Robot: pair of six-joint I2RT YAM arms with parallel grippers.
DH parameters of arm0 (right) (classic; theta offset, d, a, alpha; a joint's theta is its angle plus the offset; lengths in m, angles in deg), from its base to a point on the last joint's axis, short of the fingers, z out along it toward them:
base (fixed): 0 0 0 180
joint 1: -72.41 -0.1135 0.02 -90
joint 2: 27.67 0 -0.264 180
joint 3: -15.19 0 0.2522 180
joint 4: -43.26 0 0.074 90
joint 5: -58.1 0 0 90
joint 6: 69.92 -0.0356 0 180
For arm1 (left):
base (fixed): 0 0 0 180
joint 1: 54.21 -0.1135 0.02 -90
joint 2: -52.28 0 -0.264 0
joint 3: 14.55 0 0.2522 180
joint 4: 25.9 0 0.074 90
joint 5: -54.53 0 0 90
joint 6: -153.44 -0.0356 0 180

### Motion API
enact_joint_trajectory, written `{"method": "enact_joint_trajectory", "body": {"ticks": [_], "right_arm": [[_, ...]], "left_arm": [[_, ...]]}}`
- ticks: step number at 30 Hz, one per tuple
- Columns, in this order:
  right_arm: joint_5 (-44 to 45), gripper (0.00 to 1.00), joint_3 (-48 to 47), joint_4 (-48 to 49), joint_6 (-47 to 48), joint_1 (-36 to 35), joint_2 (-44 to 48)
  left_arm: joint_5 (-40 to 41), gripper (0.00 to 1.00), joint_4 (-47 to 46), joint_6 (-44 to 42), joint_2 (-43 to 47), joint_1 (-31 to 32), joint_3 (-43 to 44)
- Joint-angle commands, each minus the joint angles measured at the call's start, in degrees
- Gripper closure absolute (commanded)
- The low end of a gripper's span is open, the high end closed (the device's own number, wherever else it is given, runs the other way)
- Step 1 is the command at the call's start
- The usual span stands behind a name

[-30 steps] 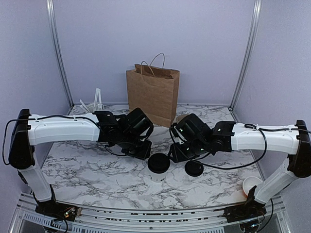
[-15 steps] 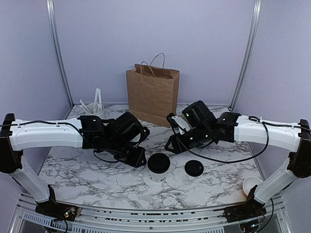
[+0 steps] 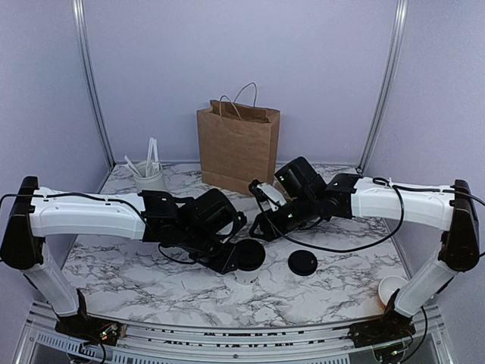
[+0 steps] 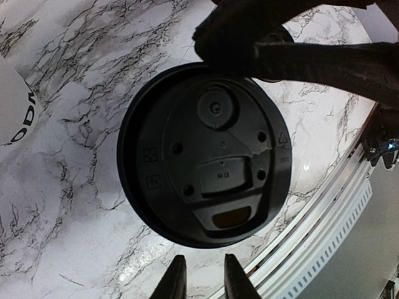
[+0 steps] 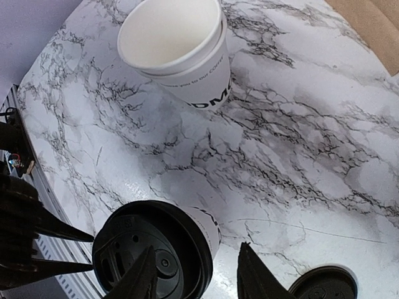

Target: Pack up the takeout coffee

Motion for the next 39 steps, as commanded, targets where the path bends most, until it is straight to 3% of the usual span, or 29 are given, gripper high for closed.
{"method": "enact_joint_trajectory", "body": {"ticks": [1,25,39], "right_arm": [[-0.05,0.58,-1.68,2.00,-0.24,0.35,-0.09],[-0.07,0.58,3.61,3.86,-5.84,-0.38,3.15],[6.90,0.56,6.27,2.87,-15.79,-2.24,8.31]], "left_arm": [[0.33,0.78,-0.72,-1.29,-1.82,0.19,2.72],[3.40,0.78,-0.25,-3.26,-5.90,-4.46,6.11],[1.25,0.78,-0.26,-6.80,-10.81,-8.53,11.68]]}}
